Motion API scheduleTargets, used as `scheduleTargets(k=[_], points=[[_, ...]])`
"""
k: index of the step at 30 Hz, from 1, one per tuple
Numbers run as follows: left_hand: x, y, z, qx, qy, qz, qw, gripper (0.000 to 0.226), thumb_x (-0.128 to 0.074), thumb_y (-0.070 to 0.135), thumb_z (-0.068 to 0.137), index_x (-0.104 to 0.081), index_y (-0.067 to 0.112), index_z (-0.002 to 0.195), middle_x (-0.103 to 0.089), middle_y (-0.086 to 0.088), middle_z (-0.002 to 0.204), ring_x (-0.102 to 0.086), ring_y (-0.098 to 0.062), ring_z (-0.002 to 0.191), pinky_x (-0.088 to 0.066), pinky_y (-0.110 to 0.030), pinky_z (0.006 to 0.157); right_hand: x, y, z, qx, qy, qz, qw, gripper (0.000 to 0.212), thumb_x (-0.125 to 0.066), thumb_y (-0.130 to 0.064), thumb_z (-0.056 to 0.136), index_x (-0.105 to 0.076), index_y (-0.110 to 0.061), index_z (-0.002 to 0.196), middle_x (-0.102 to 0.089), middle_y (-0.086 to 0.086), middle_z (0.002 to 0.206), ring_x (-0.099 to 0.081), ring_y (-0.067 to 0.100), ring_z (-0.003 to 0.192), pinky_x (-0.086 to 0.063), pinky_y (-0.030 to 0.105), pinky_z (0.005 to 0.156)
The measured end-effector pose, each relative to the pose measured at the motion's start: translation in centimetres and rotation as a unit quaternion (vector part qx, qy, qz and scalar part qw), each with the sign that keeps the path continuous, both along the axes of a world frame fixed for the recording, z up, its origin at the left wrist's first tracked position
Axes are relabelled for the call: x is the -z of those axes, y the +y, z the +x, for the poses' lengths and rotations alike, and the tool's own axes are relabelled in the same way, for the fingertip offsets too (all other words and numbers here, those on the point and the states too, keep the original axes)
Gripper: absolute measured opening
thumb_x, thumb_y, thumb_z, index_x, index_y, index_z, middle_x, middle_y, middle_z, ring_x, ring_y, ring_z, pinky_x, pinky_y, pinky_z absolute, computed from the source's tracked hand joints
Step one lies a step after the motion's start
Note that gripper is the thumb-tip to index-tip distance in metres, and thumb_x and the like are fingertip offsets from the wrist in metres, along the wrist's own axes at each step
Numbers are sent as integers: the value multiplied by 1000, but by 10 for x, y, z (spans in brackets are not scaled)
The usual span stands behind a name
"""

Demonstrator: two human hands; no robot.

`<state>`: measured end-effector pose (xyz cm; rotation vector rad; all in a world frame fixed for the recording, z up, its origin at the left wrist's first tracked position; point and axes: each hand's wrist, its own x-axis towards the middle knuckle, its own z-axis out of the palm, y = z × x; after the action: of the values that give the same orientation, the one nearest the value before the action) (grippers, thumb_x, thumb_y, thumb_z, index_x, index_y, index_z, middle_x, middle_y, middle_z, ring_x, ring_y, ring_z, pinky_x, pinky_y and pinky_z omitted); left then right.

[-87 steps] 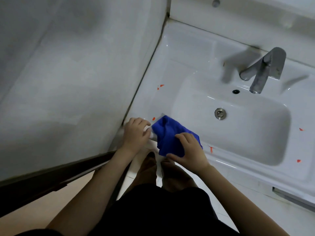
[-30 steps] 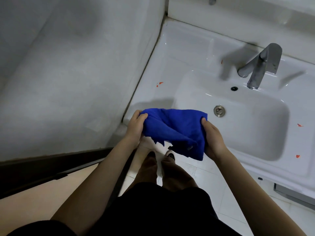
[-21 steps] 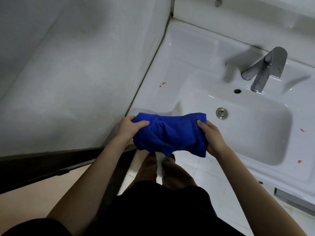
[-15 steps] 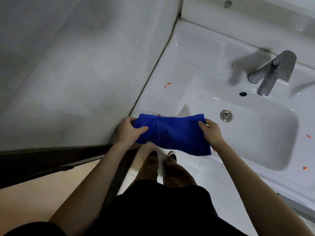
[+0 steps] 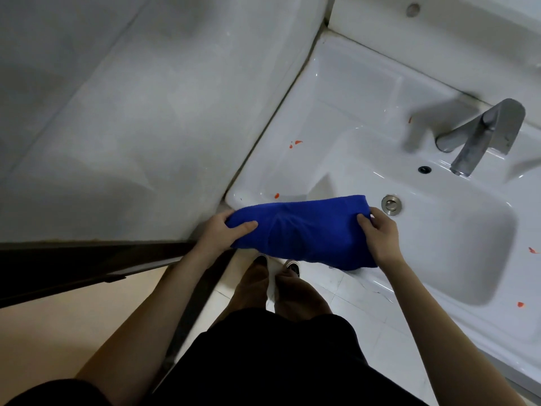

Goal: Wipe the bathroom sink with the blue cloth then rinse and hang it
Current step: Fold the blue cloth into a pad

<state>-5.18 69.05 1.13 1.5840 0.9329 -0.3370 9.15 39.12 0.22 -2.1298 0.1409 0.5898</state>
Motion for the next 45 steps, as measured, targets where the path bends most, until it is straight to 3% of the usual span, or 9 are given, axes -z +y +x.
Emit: scheduleTargets(k=[5, 8, 12, 16, 26, 31, 37, 40, 45], points=[[-7, -19, 17, -102, -50, -213, 970, 43, -79, 17, 73, -57, 24, 109, -60, 4, 114, -62, -20, 104, -57, -45, 87, 0, -15, 14, 74, 25, -21, 997, 25, -58, -26, 92, -64, -3, 83, -63, 19, 75, -53, 19, 69, -45, 34, 66], [-3, -26, 16, -64, -76, -121, 988, 35, -72, 20, 84, -56, 22, 115, -61, 7, 113, -61, -14, 104, -58, -35, 81, -4, -13, 13, 92, 74, 0, 993, 14, -60, -18, 91, -68, -20, 80, -70, 5, 84, -62, 22, 82, -53, 40, 80], [-1, -26, 19, -24, -108, -49, 993, 31, -64, 29, 90, -50, 30, 118, -56, 20, 108, -56, 0, 97, -51, -10, 61, -32, 3, 5, 62, 54, 62, 995, 17, -60, -14, 90, -68, -27, 97, -75, 3, 93, -70, 22, 82, -57, 36, 71], [0, -25, 24, -73, -81, -142, 984, 24, -61, 27, 92, -52, 36, 113, -56, 17, 114, -59, -11, 102, -57, -24, 64, -62, 40, -15, -31, 7, 101, 994, 33, -56, -7, 89, -68, -35, 100, -75, -8, 94, -66, 4, 62, -47, 17, 45], [1, -26, 18, -119, -63, -207, 969, 28, -45, 47, 96, -64, 33, 112, -71, 0, 112, -68, -21, 103, -58, -32, 68, -40, 132, -86, -211, -77, 15, 974, 39, -61, -17, 92, -59, -17, 131, -64, -2, 117, -58, 13, 103, -48, 28, 92], [-4, -23, 20, -77, -71, -195, 975, 60, -55, 66, 79, -60, 20, 118, -68, -7, 115, -66, -25, 104, -56, -43, 85, -38, 117, -83, -210, 40, 108, 971, 37, -52, -23, 96, -58, -23, 133, -56, -19, 122, -53, 6, 115, -45, 32, 101], [2, -25, 26, -16, -76, -55, 995, 32, -63, 29, 90, -53, 23, 120, -59, 13, 106, -59, -10, 101, -52, -26, 79, -11, 83, -34, -113, 33, -97, 988, 40, -51, -29, 97, -56, -12, 133, -59, 6, 131, -57, 24, 111, -48, 35, 91], [1, -25, 24, -18, -90, -71, 993, 20, -60, 28, 93, -52, 32, 111, -59, 19, 103, -59, -2, 96, -49, -18, 71, -3, 89, -30, -127, 127, -29, 983, 39, -54, -34, 97, -61, -9, 126, -67, 7, 119, -60, 18, 93, -44, 18, 67], [-3, -28, 23, -16, -94, -76, 993, 33, -59, 31, 93, -50, 25, 125, -58, 17, 107, -58, -7, 103, -52, -24, 79, -12, 85, -35, -69, 124, 75, 987, 20, -58, -23, 96, -56, -11, 112, -62, 2, 104, -60, 19, 90, -47, 18, 61]])
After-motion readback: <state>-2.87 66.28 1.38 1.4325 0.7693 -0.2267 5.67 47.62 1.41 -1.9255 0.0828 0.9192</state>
